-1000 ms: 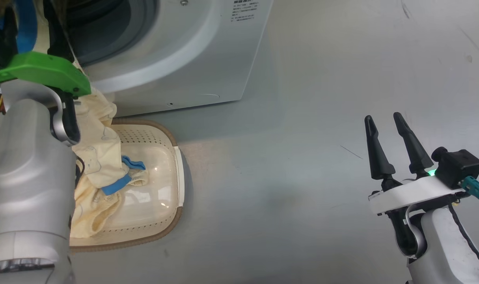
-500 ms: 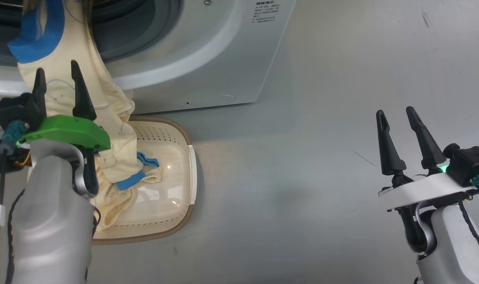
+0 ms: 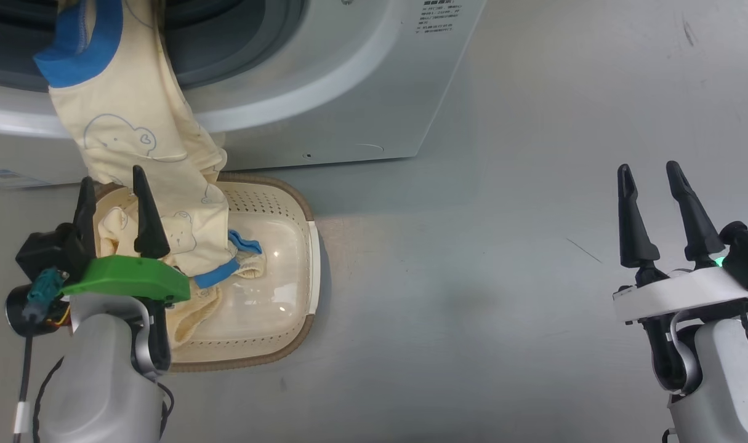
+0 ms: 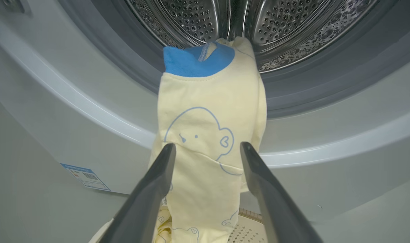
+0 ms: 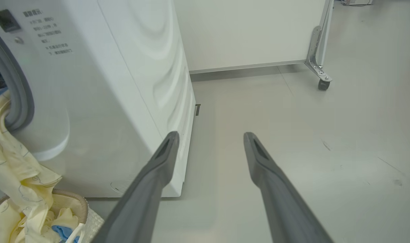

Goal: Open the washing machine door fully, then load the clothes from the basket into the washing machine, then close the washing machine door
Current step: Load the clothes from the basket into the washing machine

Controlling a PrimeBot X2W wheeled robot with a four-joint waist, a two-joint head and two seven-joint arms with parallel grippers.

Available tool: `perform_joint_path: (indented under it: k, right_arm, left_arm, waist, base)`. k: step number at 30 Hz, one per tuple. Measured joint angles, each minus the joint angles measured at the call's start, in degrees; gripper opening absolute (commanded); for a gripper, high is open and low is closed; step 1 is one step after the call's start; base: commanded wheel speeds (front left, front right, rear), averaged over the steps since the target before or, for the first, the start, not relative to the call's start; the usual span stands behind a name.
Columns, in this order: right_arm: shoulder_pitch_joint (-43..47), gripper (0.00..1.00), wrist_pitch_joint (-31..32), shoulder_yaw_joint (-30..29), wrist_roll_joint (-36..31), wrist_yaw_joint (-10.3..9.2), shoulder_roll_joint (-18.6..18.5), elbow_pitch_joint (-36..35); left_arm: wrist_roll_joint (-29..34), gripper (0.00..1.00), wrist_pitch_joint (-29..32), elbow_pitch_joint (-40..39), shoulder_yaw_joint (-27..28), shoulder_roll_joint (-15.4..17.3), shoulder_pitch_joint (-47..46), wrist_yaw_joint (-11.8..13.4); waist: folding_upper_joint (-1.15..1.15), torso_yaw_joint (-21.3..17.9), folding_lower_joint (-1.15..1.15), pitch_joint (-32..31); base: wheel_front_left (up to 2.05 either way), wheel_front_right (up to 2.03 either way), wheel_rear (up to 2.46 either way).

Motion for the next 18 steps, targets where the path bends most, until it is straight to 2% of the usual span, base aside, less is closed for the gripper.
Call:
perform_joint_path:
  k: [18]
  right_arm:
    - [0.0, 1.00, 0.0, 0.2, 0.0, 0.00, 0.3, -0.3]
  left_arm:
    - [-0.8, 1.00, 0.0, -11.0, -1.2, -0.1, 9.4, 1.2]
  waist:
    - [0.00, 0.8, 0.00, 1.2]
  base:
    - [0.00, 0.00, 0.00]
